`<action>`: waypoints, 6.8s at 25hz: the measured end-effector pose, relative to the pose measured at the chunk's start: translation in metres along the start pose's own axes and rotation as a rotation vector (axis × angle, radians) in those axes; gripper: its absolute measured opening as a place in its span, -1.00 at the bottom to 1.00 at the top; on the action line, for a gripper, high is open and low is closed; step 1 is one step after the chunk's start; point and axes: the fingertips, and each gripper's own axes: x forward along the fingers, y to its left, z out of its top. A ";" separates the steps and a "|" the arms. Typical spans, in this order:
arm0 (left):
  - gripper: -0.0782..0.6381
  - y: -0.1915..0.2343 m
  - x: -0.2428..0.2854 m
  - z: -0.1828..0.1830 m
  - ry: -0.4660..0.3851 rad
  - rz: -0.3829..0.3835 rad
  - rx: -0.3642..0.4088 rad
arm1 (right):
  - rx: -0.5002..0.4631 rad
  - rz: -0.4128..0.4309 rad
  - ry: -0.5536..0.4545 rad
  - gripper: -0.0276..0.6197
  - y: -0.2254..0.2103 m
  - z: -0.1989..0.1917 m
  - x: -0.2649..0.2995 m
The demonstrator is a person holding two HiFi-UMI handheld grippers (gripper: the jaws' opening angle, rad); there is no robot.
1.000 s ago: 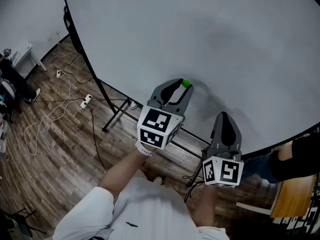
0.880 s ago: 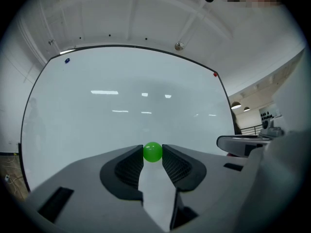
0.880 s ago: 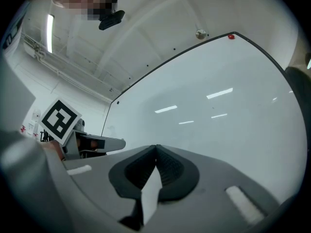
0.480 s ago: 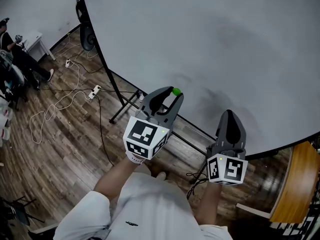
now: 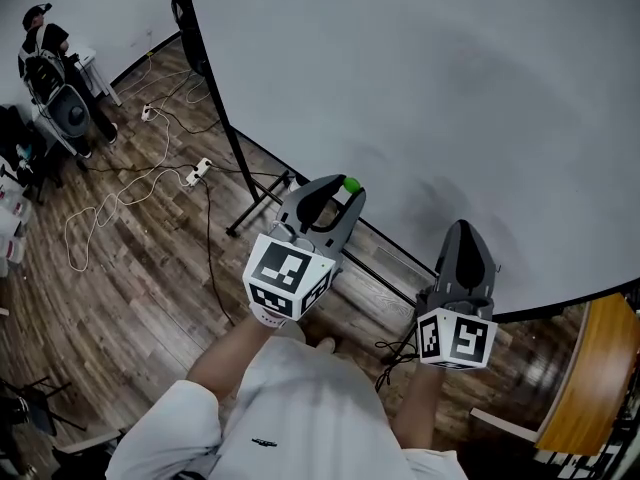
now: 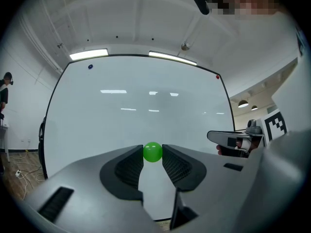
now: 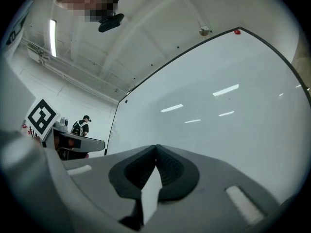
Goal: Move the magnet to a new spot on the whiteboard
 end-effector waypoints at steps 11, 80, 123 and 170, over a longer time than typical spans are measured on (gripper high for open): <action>-0.44 0.019 0.023 -0.023 0.028 0.015 -0.021 | -0.016 -0.019 0.032 -0.90 0.003 -0.016 0.007; -0.43 0.057 0.141 -0.197 0.093 0.031 -0.052 | 0.036 -0.066 0.229 -0.90 0.000 -0.181 0.060; -0.76 0.011 -0.014 -0.059 0.054 0.087 0.016 | 0.004 0.069 0.099 -0.90 0.013 -0.057 -0.005; -0.76 0.004 -0.062 -0.038 0.025 0.106 0.030 | 0.017 0.105 0.089 -0.90 0.026 -0.043 -0.023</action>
